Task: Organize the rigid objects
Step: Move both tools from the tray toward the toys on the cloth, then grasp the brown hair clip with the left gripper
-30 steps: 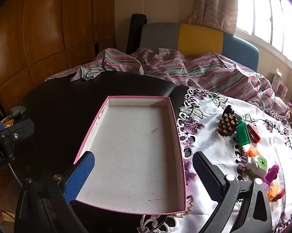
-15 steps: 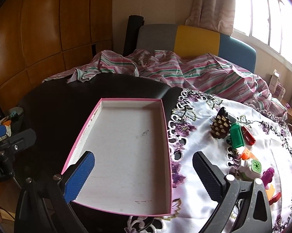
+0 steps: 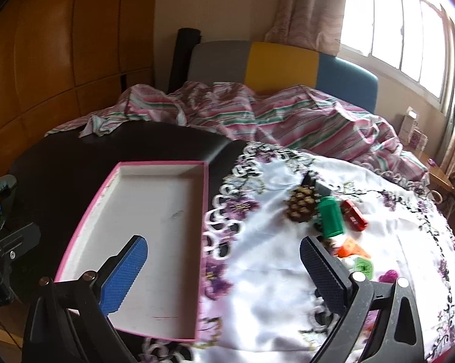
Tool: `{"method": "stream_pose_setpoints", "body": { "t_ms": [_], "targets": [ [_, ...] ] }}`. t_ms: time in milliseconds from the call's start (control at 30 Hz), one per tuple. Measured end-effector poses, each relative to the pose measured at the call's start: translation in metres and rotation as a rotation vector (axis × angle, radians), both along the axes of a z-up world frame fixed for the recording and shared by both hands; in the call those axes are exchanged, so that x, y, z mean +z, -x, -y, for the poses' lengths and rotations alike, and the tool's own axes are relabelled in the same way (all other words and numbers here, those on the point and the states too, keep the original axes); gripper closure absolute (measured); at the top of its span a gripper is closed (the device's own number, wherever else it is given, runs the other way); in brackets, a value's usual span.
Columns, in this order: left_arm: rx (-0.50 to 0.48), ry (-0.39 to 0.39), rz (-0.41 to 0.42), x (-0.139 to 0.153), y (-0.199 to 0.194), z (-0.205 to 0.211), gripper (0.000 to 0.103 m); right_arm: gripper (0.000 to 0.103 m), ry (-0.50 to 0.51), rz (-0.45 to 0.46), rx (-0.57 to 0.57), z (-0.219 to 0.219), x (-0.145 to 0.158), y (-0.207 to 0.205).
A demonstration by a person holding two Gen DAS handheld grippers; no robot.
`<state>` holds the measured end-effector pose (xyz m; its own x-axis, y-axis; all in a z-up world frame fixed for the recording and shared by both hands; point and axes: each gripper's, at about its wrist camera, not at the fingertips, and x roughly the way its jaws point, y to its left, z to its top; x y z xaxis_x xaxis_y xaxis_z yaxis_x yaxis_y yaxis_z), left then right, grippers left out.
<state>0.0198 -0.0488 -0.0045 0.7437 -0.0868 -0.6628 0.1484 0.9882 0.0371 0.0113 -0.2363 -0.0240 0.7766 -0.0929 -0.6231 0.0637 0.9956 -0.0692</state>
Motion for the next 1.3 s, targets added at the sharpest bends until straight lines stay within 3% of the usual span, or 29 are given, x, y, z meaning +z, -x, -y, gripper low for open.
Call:
{"method": "stream_pose_setpoints", "body": {
  "t_ms": [533, 667, 833, 900, 1300],
  "targets": [
    [-0.174, -0.016, -0.005, 0.003, -0.016, 0.066, 0.000, 0.000, -0.043, 0.035, -0.250, 0.155, 0.023, -0.006],
    [-0.228, -0.025, -0.015, 0.002, -0.024, 0.086, 0.000, 0.000, -0.055, 0.047, -0.325, 0.198, 0.016, -0.011],
    [-0.284, -0.033, -0.048, -0.002, -0.032, 0.114, 0.000, 0.000, -0.144, 0.034, -0.404, 0.239, -0.006, -0.009],
    [-0.302, -0.051, -0.044, -0.004, -0.034, 0.127, 0.000, 0.000, -0.200, 0.031, -0.425, 0.249, -0.006, -0.006],
    [-0.400, -0.069, -0.127, -0.020, -0.064, 0.188, 0.000, 0.000, -0.281, 0.038, -0.491, 0.266, -0.005, 0.003]
  ]
}}
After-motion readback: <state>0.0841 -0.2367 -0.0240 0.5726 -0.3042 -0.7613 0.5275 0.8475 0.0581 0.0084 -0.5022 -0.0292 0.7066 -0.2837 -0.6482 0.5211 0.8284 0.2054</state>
